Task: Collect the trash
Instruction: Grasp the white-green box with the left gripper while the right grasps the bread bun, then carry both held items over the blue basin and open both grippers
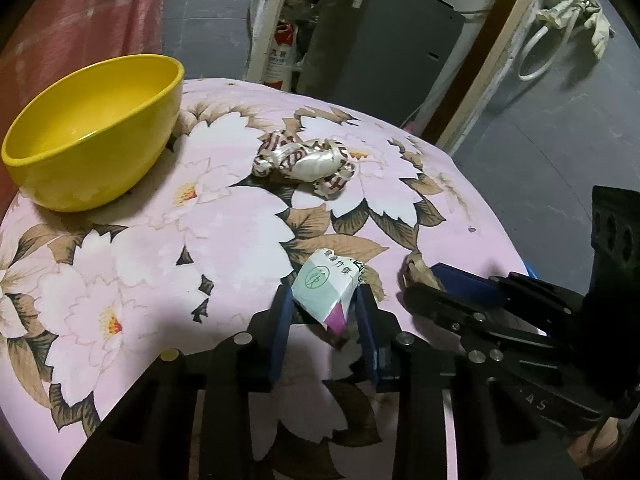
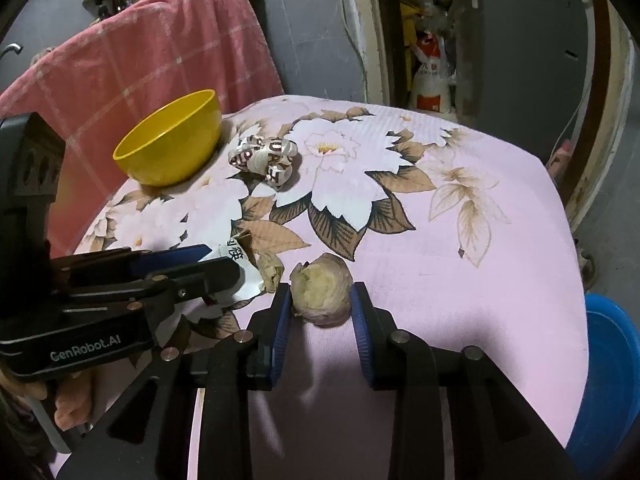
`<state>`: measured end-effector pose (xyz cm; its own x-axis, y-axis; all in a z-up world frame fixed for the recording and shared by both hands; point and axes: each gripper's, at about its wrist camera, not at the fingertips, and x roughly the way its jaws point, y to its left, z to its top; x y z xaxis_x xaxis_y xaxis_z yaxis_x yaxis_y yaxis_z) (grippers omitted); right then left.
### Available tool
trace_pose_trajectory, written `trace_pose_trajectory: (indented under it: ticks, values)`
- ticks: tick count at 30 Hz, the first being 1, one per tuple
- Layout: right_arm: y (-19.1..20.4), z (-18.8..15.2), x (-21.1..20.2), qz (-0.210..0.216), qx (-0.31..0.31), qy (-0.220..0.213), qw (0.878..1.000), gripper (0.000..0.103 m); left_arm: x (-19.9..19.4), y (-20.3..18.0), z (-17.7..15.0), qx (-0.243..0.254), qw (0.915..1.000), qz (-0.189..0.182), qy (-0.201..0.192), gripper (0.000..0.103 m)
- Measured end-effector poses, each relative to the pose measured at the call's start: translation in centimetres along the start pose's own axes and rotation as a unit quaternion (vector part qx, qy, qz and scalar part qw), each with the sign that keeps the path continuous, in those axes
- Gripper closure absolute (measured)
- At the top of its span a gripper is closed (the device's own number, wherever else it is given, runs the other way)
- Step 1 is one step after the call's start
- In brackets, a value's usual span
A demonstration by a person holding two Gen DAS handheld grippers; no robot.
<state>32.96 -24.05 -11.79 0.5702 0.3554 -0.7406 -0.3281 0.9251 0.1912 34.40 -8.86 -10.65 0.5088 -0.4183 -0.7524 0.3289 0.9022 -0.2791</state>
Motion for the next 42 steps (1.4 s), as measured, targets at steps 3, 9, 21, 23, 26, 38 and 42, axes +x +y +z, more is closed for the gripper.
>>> trace_pose_trajectory:
  ticks: [3, 9, 21, 23, 26, 38, 42]
  values:
    - [-0.3, 0.0, 0.0, 0.008, 0.008, -0.002, 1.000, 0.077, 0.0, -0.2, 0.2, 0.004, 1.0000, 0.001, 0.002, 0.079]
    - [0.0, -0.5, -0.6, 0.001, 0.004, -0.013, 1.000, 0.078, -0.4, -1.1, -0.2, 0.012, 0.9999, 0.002, -0.001, 0.085]
    - [-0.2, -2.9, -7.4, -0.028, 0.011, -0.135, 0.990, 0.078, -4.8, -4.0, -1.5, 0.014, 0.9962, -0.036, -0.078, 0.086]
    - [-0.4, -3.0, -9.9, -0.041, 0.013, -0.175, 0.984, 0.078, -6.0, -5.4, -1.4, 0.020, 0.9931, -0.048, -0.105, 0.086]
    - [-0.8, -3.2, -13.9, -0.071, 0.007, -0.234, 0.970, 0.078, -7.7, -7.6, -1.0, 0.028, 0.9865, -0.064, -0.148, 0.086]
    - [-3.5, -5.4, -25.8, -0.191, -0.007, -0.373, 0.908, 0.078, -11.9, -18.7, 0.8, 0.091, 0.9443, -0.131, -0.288, 0.085]
    - [-5.3, -6.7, -28.0, -0.225, -0.001, -0.387, 0.894, 0.078, -11.9, -22.2, 0.8, 0.113, 0.9331, -0.150, -0.307, 0.084]
